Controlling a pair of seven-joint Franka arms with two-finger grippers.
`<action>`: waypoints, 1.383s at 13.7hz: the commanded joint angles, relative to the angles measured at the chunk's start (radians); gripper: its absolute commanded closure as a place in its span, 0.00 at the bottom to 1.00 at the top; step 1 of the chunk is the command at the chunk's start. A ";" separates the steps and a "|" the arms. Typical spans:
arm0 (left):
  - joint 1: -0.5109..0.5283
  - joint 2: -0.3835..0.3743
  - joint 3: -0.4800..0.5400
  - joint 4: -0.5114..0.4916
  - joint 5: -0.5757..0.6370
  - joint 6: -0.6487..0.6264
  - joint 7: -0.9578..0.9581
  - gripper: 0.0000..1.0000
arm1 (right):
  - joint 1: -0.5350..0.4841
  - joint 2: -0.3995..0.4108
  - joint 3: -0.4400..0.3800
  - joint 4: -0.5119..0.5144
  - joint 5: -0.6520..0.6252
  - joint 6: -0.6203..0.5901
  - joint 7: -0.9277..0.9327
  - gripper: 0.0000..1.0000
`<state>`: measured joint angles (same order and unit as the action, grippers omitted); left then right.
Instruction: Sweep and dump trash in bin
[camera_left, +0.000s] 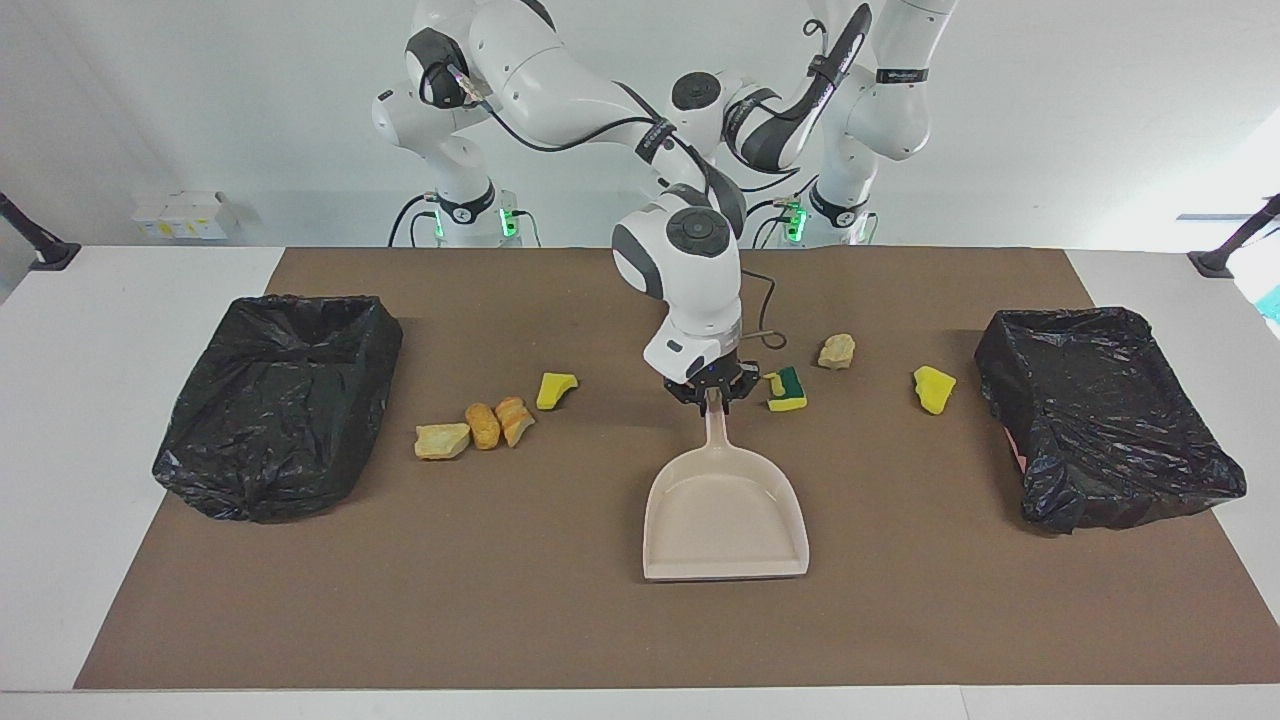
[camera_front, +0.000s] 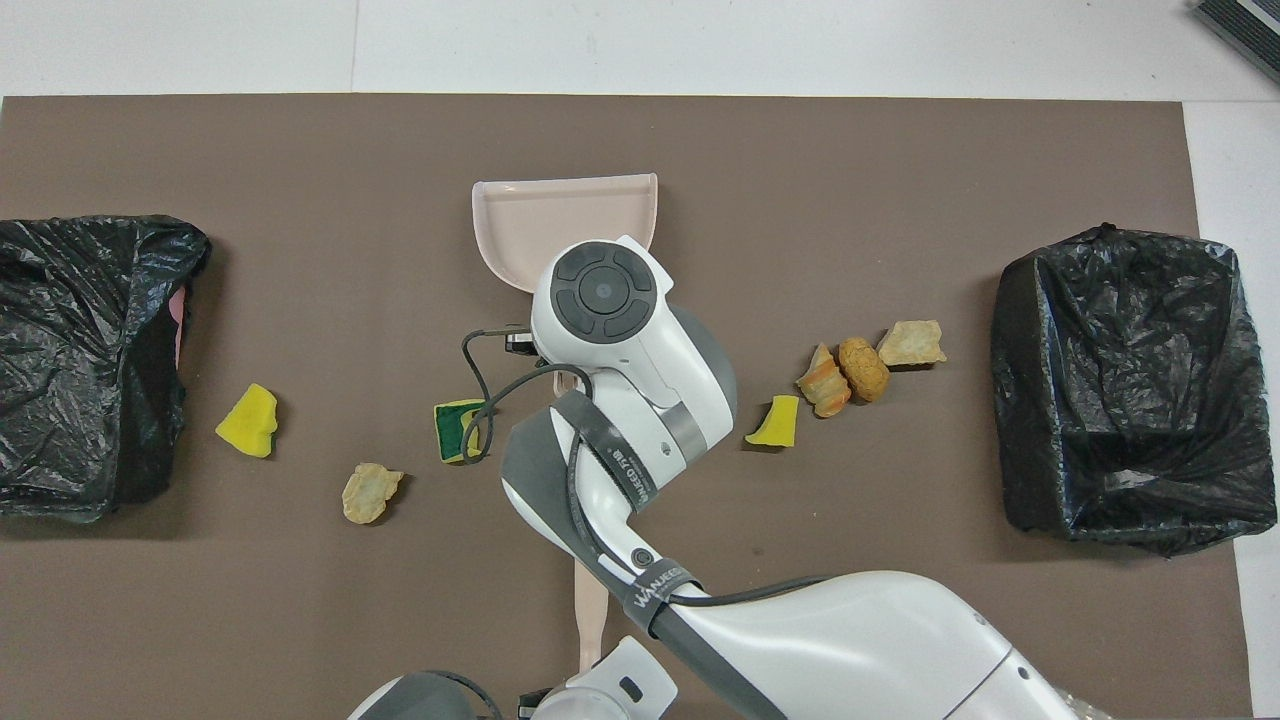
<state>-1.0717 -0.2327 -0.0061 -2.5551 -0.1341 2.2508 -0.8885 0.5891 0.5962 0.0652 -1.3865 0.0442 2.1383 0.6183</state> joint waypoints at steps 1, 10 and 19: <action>-0.022 0.000 0.021 0.012 -0.012 -0.042 0.000 1.00 | -0.035 -0.058 0.007 -0.011 0.005 -0.021 -0.095 1.00; 0.298 -0.077 0.029 0.128 0.180 -0.387 0.000 1.00 | -0.181 -0.217 0.015 -0.078 0.072 -0.276 -0.665 1.00; 0.703 -0.057 0.029 0.127 0.334 -0.358 0.262 1.00 | -0.241 -0.331 0.008 -0.186 0.036 -0.571 -1.118 1.00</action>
<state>-0.4392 -0.2896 0.0361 -2.4281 0.1796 1.8878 -0.6997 0.3586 0.3238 0.0664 -1.4760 0.0927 1.5407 -0.4227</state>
